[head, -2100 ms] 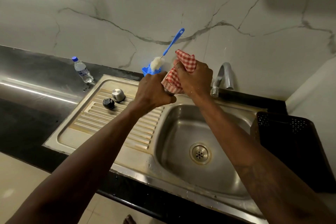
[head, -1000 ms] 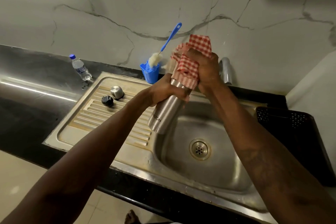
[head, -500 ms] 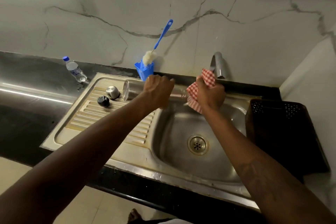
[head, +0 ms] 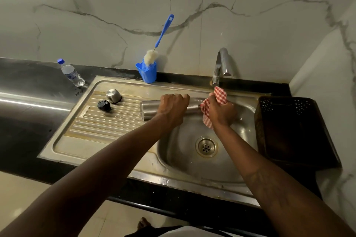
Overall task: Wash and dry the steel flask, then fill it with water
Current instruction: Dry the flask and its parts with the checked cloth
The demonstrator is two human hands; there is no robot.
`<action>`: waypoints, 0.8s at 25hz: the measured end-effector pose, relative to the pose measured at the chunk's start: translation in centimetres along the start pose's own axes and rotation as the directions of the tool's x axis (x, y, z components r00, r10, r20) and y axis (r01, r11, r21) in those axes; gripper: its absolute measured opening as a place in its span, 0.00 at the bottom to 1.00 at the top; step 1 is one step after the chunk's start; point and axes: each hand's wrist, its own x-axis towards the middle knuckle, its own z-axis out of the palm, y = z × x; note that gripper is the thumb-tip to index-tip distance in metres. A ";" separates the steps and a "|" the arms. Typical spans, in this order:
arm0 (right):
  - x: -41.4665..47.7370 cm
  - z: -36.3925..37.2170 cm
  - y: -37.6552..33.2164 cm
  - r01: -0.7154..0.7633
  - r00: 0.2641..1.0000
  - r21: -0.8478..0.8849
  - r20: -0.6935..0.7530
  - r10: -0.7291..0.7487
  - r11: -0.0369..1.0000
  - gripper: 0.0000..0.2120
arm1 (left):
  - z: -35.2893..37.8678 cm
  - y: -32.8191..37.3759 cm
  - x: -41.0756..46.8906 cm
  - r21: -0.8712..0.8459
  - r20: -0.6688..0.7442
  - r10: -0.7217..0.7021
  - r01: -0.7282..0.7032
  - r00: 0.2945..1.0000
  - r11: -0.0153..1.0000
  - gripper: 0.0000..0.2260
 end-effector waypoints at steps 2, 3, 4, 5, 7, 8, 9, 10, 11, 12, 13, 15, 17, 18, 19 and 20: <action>-0.1 -0.1 0.3 0.004 1.000 0.008 -0.007 -0.004 1.000 0.15 | -0.3 -0.2 0.5 0.014 -0.106 -0.009 0.010 0.994 1.000 0.20; 0.0 -0.2 0.3 -0.003 1.000 0.020 -0.003 0.003 1.000 0.16 | -0.5 -0.6 0.7 0.031 -0.131 -0.020 0.024 0.991 0.999 0.20; -0.1 -0.2 0.2 -0.017 1.000 0.038 0.009 0.017 0.999 0.16 | -0.8 -1.0 0.8 0.037 -0.151 -0.023 0.028 0.988 0.999 0.20; 0.1 -0.2 0.2 -0.035 0.999 0.064 0.025 0.034 0.997 0.16 | -0.9 -1.3 0.9 0.026 -0.155 -0.015 0.019 0.988 0.999 0.21; 0.1 -0.3 -0.1 -0.104 0.993 0.174 0.068 0.093 0.979 0.15 | -0.3 -1.4 0.9 -0.102 -0.080 -0.024 0.016 0.996 0.995 0.23; 0.0 -0.3 -0.2 -0.145 0.988 0.249 0.092 0.126 0.958 0.14 | 0.0 -1.5 1.0 -0.252 0.009 -0.050 0.051 0.999 0.966 0.24; 0.2 -0.3 -0.2 -0.183 0.981 0.333 0.122 0.150 0.925 0.14 | 0.2 -1.6 1.2 -0.484 0.144 -0.091 0.151 0.985 0.862 0.24; 0.3 -0.4 -0.2 -0.226 0.971 0.411 0.171 0.168 0.883 0.17 | 0.1 -1.7 1.2 -0.715 0.299 -0.114 0.302 0.947 0.630 0.25; 0.4 -0.5 -0.1 -0.279 0.954 0.500 0.245 0.175 0.820 0.21 | 0.1 -1.8 1.2 -0.853 0.412 -0.097 0.420 0.906 0.310 0.25; 0.5 -0.6 0.1 -0.348 0.926 0.596 0.341 0.165 0.724 0.25 | -0.1 -1.6 1.2 -0.897 0.441 -0.069 0.442 0.895 0.000 0.26; 0.2 -0.7 0.0 -0.416 0.888 0.667 0.445 0.118 0.618 0.28 | -0.5 -1.6 1.2 -0.884 0.427 -0.052 0.405 0.903 -0.233 0.27; -0.7 -0.7 -0.8 -0.506 0.795 0.688 0.606 -0.028 0.520 0.31 | -1.2 -1.9 1.1 -0.795 0.356 -0.017 0.293 0.934 -0.531 0.25; -1.2 -0.7 -2.2 -0.504 0.735 0.637 0.671 -0.097 0.584 0.34 | -1.5 -2.5 0.9 -0.720 0.290 0.000 0.218 0.957 -0.659 0.25; -1.0 -0.7 -2.9 -0.499 0.704 0.623 0.697 -0.136 0.603 0.34 | -1.3 -3.1 0.8 -0.717 0.272 -0.023 0.187 0.962 -0.672 0.25; -0.9 -0.9 -3.5 -0.506 0.673 0.612 0.721 -0.166 0.609 0.35 | -1.0 -3.7 0.6 -0.721 0.273 -0.046 0.173 0.961 -0.671 0.24; -0.7 -1.1 -4.1 -0.521 0.639 0.602 0.745 -0.190 0.606 0.35 | -0.6 -4.2 0.2 -0.726 0.281 -0.062 0.170 0.958 -0.666 0.23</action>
